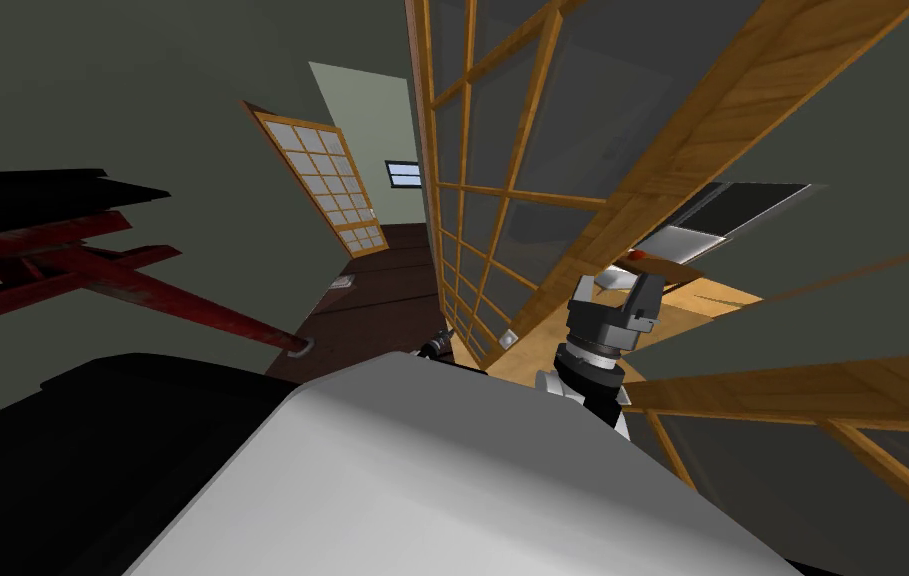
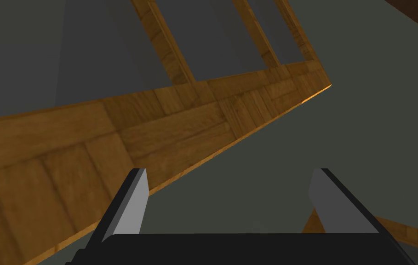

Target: Push the door open

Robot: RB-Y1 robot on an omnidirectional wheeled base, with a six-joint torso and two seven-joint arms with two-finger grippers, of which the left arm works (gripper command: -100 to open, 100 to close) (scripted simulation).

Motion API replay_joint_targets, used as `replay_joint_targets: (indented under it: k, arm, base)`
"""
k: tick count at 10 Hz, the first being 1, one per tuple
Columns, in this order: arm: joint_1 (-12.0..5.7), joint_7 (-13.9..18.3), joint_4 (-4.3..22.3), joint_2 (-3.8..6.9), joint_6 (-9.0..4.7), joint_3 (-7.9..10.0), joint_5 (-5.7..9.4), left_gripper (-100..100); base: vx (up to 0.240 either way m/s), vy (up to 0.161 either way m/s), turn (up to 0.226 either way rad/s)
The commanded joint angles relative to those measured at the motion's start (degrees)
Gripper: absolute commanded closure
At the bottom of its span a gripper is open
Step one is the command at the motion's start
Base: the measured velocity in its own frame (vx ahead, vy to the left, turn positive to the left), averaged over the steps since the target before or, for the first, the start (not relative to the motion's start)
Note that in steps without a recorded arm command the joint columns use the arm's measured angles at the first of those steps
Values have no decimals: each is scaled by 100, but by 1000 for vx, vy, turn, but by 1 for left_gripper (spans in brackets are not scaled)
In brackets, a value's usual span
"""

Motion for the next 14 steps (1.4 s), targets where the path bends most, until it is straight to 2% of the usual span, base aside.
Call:
replay_joint_targets:
  k: [1,2,3,5,6,8,9,11,12,13,14]
  arm:
    - [21,274,-17,26,183,17,107,-100]
    - [27,438,-18,49,349,36,212,-100]
    - [27,495,-18,49,349,36,212,-100]
    - [40,859,-21,95,671,75,426,-100]
    - [40,947,-21,95,693,75,426,-100]
    - [54,1307,-23,141,1036,113,641,-100]
    - [54,1399,-23,141,1036,113,641,-100]
    - [67,1766,-25,187,1376,152,856,-100]
    - [67,1852,-25,187,1380,152,856,-100]
    - [74,2047,-27,210,1568,173,974,-100]
    - [74,2087,-27,210,1568,173,974,-100]
  base:
    - [46,5,68]
    - [53,6,117]
    - [26,-1,30]
    - [52,0,143]
    - [56,-2,71]
    - [65,4,118]
    - [56,8,51]
    - [55,-2,106]
    - [47,-9,59]
    - [54,-2,110]
    - [44,-5,56]
